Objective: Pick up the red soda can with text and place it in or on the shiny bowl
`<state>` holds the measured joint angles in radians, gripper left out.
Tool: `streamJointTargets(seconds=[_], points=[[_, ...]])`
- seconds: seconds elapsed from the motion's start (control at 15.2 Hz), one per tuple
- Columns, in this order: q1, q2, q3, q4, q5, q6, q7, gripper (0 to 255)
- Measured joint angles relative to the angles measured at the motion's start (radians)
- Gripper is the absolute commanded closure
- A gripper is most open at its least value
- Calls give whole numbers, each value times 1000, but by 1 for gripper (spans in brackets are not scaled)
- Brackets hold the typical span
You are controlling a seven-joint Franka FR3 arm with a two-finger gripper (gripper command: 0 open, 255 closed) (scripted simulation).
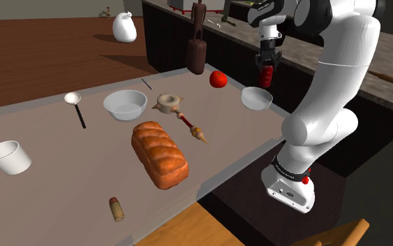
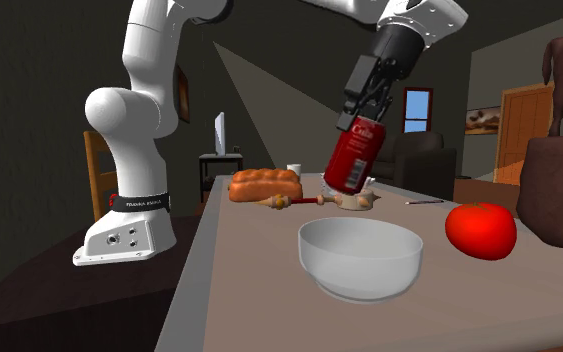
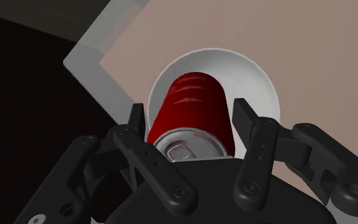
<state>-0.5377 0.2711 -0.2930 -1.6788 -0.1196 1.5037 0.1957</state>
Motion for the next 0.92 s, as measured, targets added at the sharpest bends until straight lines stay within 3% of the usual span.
streamJointTargets(seconds=[0.92], points=[[-4, 50, 5, -107, 13, 154, 17, 255]])
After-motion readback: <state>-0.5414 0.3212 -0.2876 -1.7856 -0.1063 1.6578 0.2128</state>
